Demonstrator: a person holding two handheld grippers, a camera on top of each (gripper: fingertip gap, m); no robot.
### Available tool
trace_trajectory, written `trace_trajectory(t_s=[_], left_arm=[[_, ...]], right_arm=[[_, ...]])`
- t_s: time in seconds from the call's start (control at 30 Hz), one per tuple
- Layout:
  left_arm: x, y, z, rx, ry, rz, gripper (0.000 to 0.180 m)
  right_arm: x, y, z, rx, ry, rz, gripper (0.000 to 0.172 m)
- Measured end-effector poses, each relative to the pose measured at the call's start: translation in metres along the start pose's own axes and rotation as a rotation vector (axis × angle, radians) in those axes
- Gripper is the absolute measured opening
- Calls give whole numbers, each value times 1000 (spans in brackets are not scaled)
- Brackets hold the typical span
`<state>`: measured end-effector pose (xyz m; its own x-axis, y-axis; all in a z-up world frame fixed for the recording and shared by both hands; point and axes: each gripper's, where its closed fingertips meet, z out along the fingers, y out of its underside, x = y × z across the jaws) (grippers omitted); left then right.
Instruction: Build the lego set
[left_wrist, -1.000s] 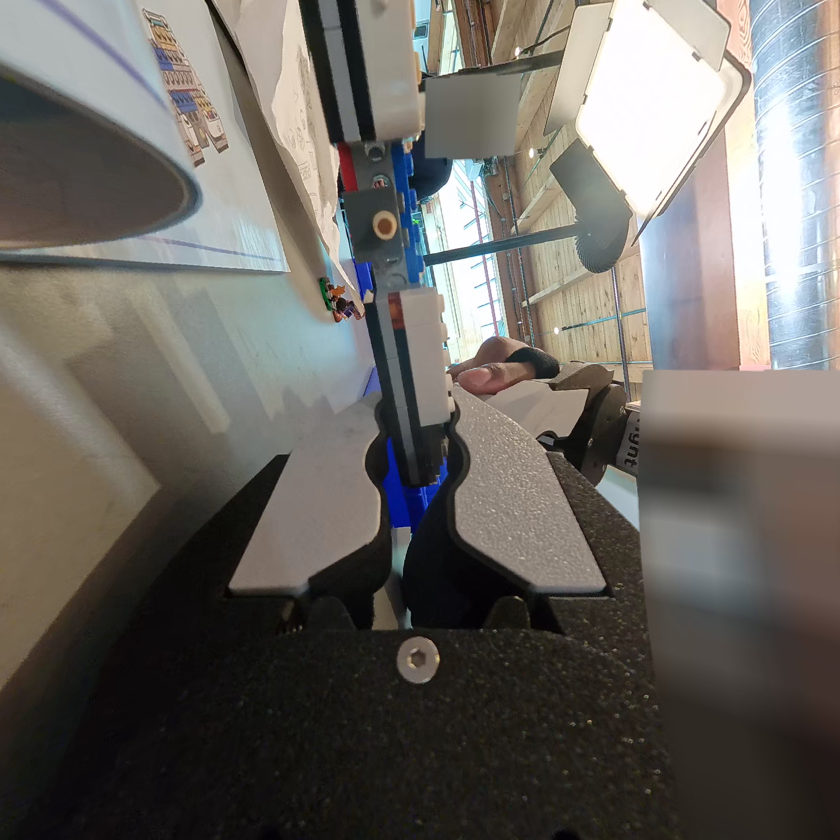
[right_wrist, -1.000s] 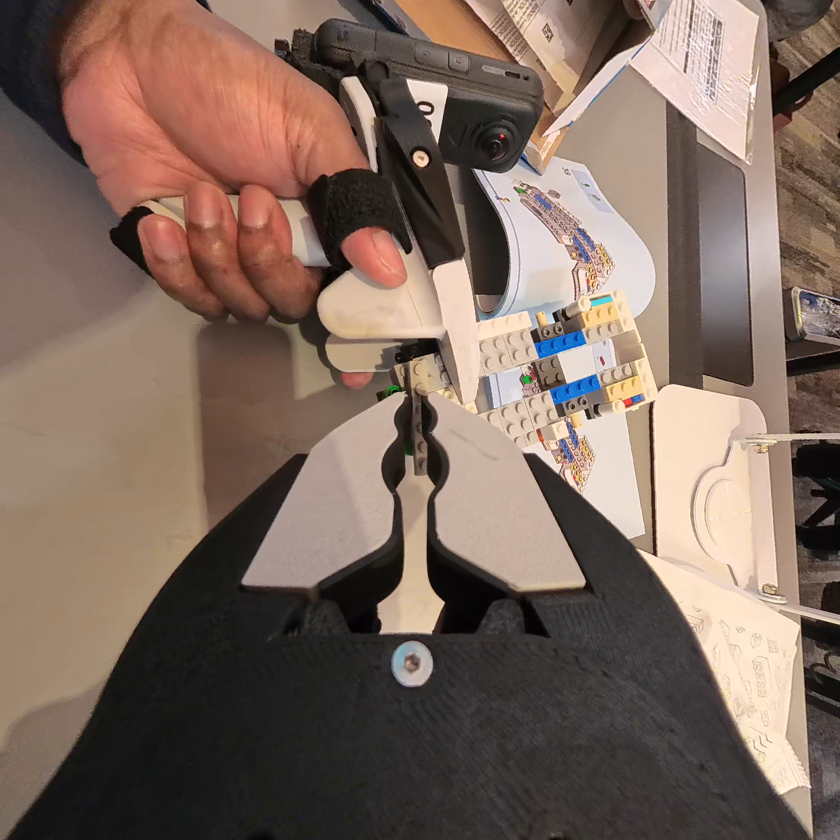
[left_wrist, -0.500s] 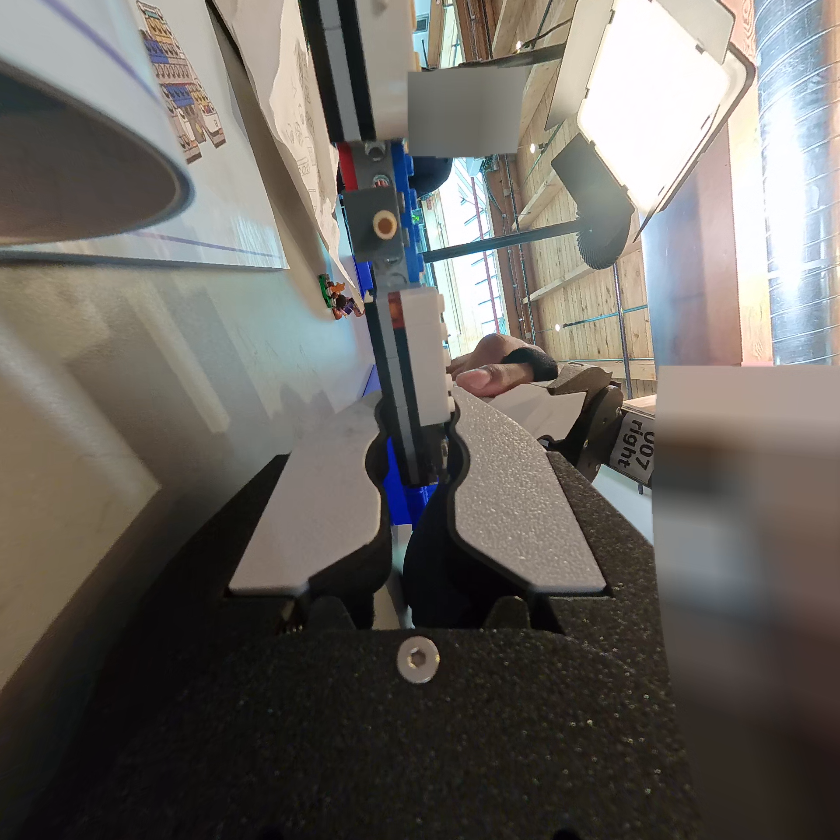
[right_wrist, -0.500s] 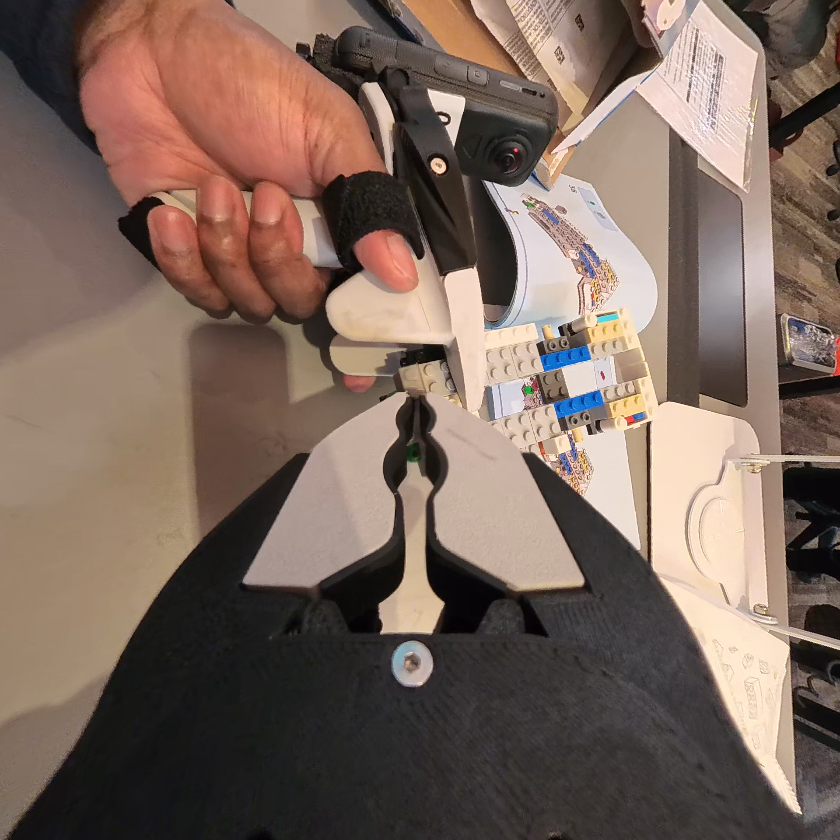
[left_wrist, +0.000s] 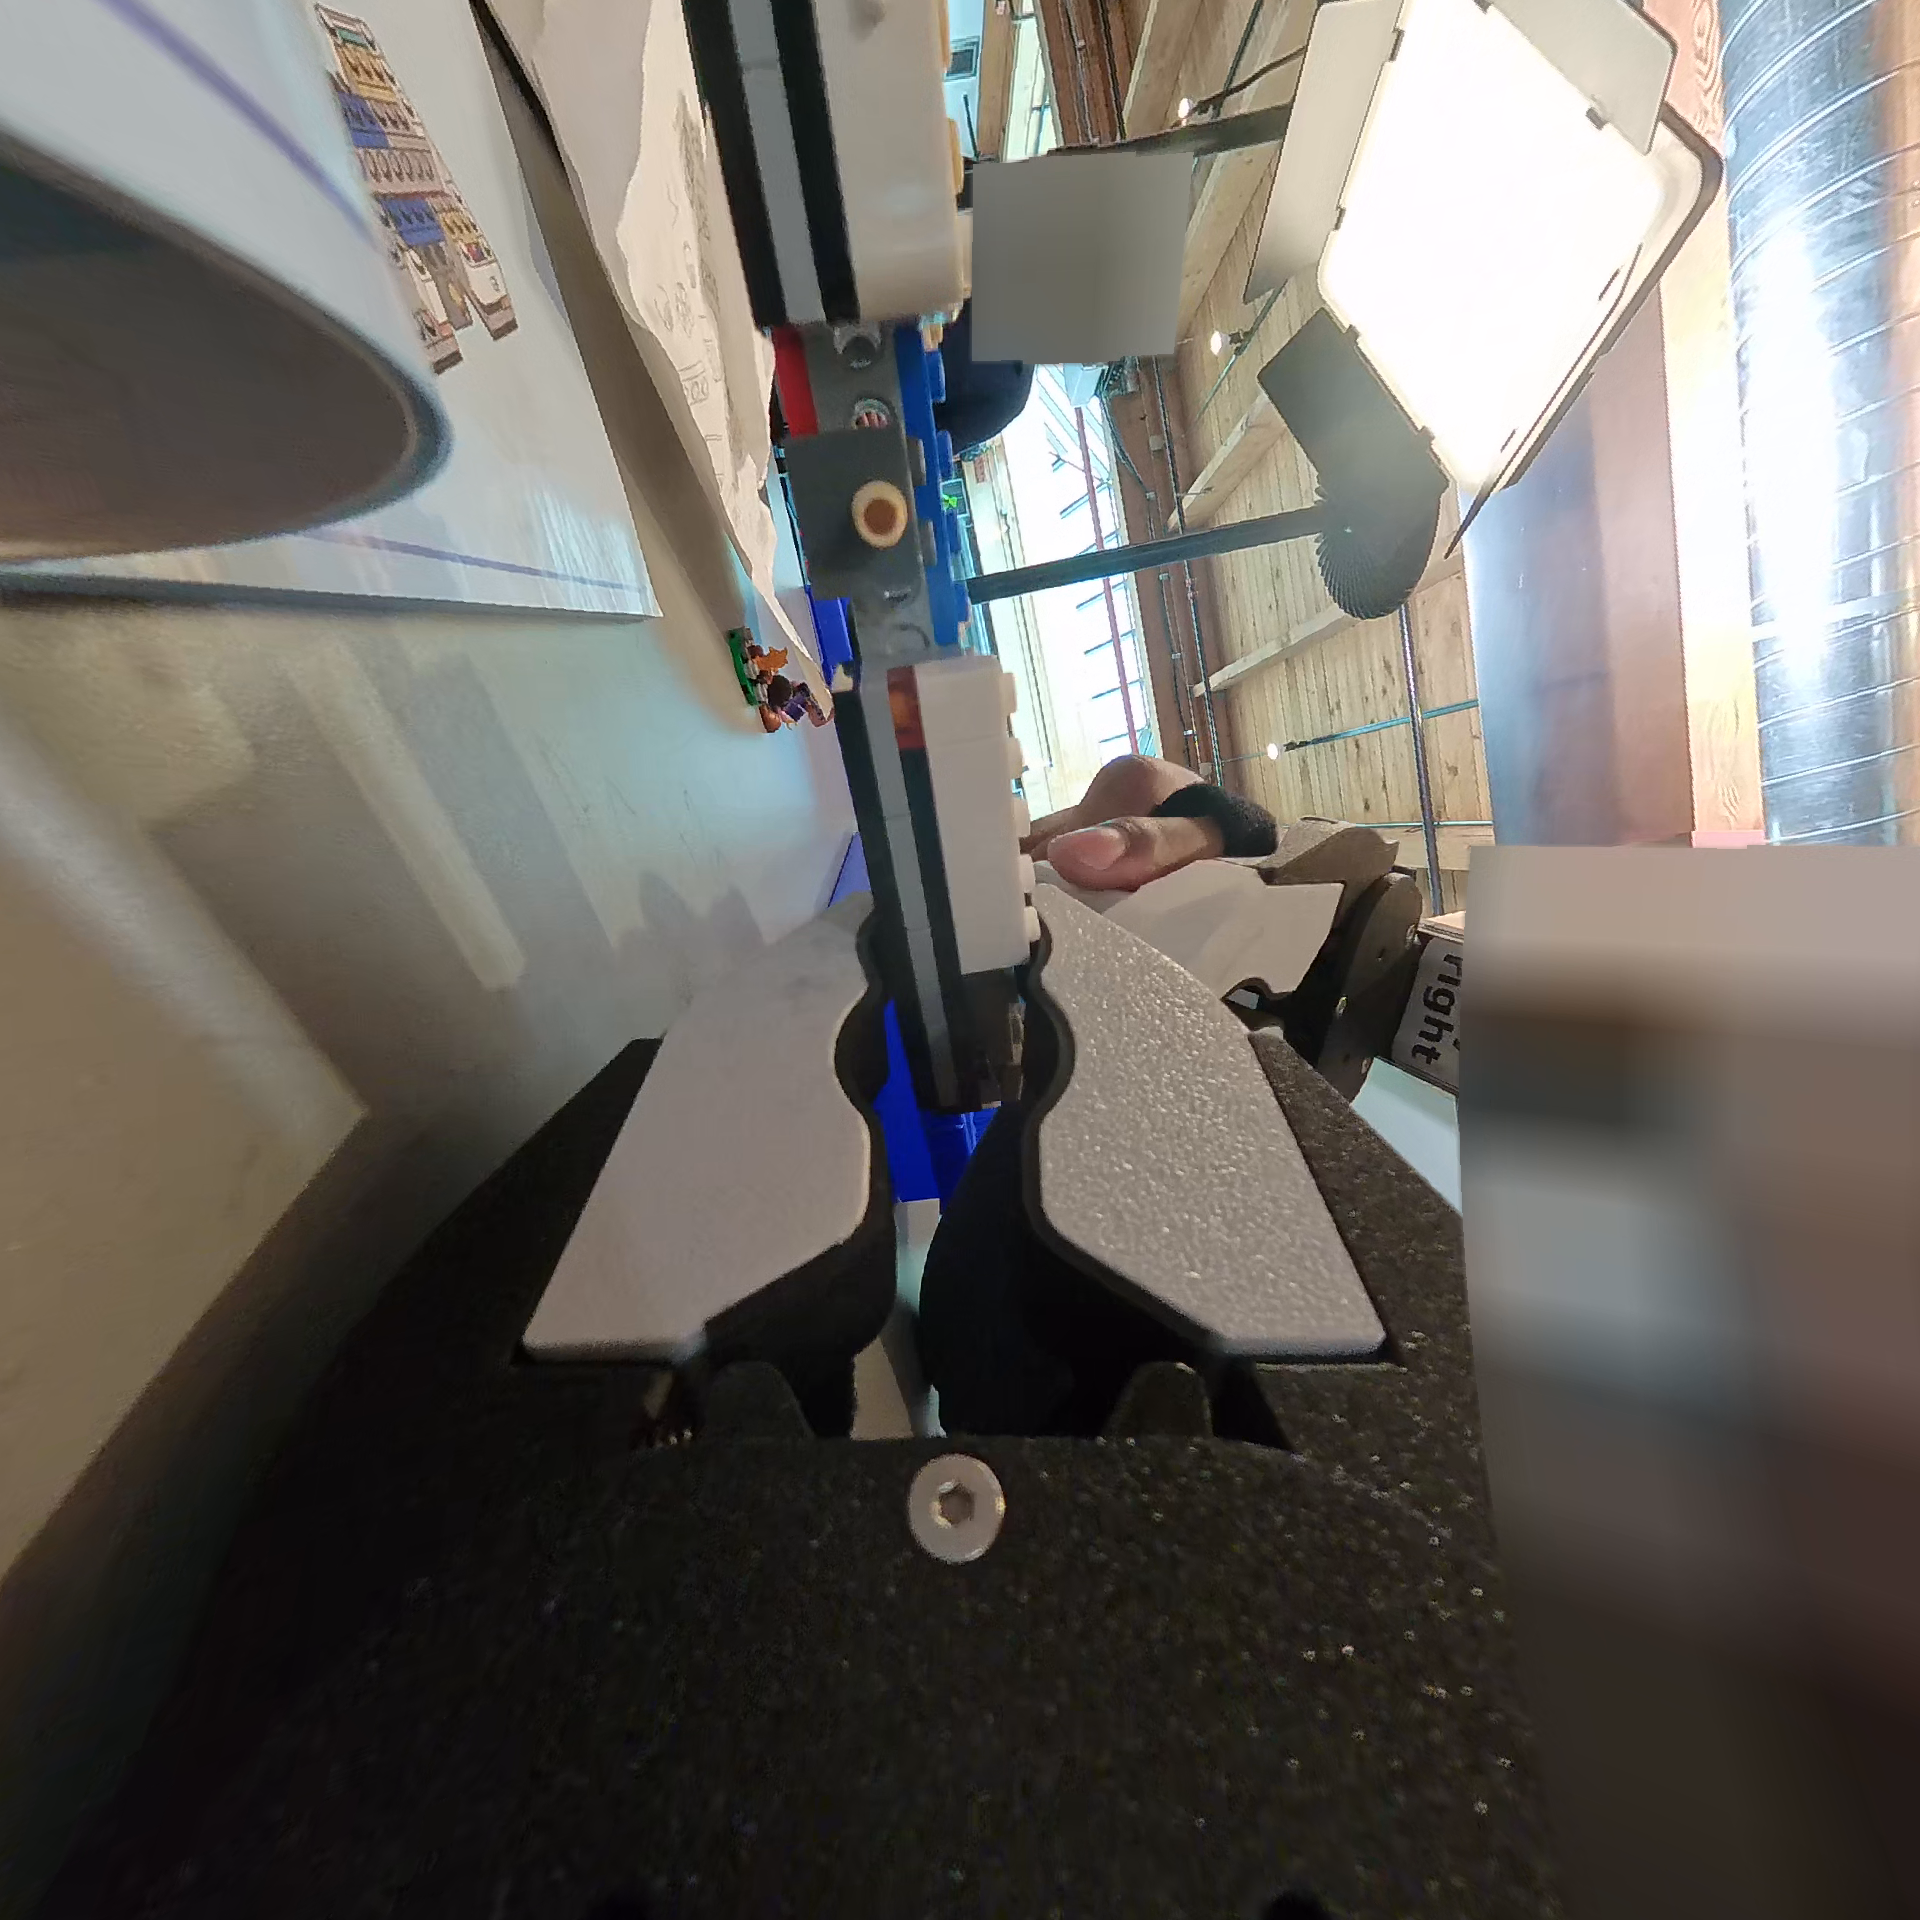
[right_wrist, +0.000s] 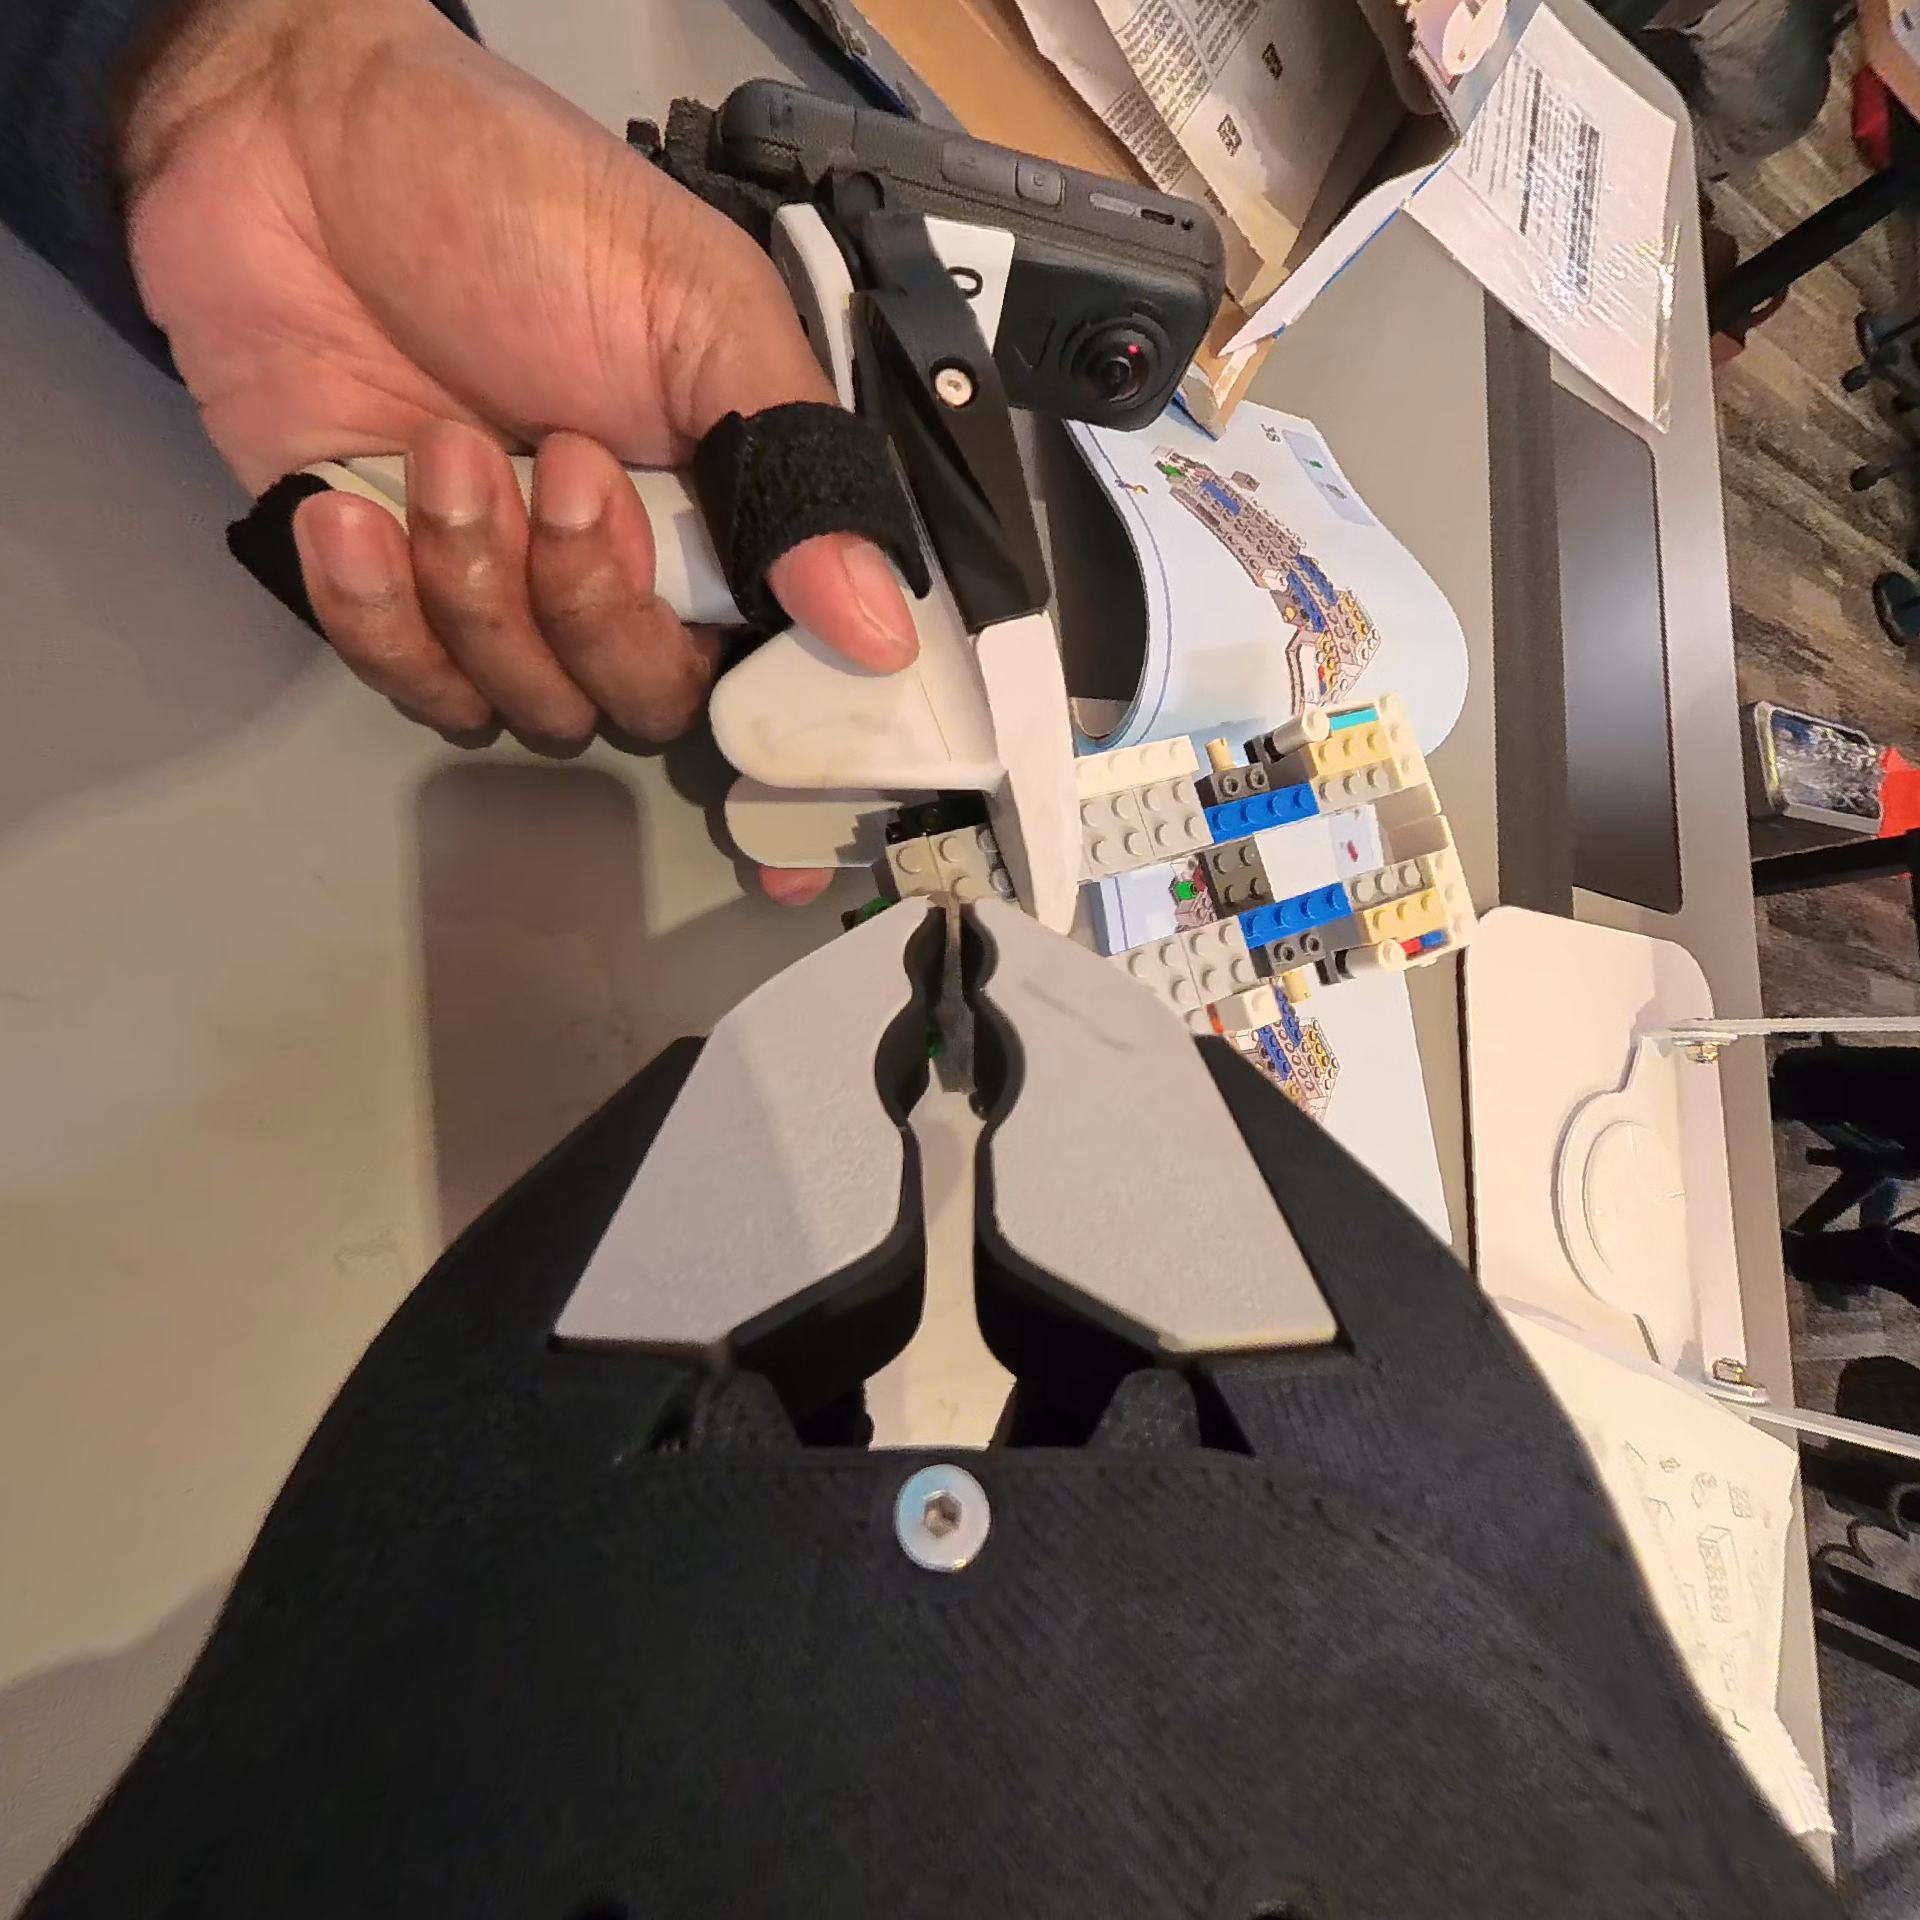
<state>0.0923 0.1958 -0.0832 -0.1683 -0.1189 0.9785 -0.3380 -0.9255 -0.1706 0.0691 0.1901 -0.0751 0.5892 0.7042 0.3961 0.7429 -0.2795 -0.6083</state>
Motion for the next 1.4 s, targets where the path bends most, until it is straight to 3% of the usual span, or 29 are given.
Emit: trace_trajectory(t_s=[0.23, 0.57, 0.63, 0.73, 0.83, 1.4], left_arm=[[2, 1, 0, -1, 1, 6, 21], [5, 0, 0, 10, 15, -2, 21], [2, 1, 0, 8, 12, -9, 21], [2, 5, 2, -2, 15, -15, 21], [4, 6, 3, -6, 16, -6, 21], [10, 13, 5, -21, 19, 9, 21]], right_arm=[[10, -4, -16, 29, 105, 0, 10], [-3, 24, -48, 111, 541, -126, 24], [-10, 23, -44, 114, 620, -202, 26], [-10, 29, -33, 1, 719, -393, 29], [-6, 28, -36, -2, 788, -443, 29], [-6, 26, -23, -56, 844, -634, 35]])
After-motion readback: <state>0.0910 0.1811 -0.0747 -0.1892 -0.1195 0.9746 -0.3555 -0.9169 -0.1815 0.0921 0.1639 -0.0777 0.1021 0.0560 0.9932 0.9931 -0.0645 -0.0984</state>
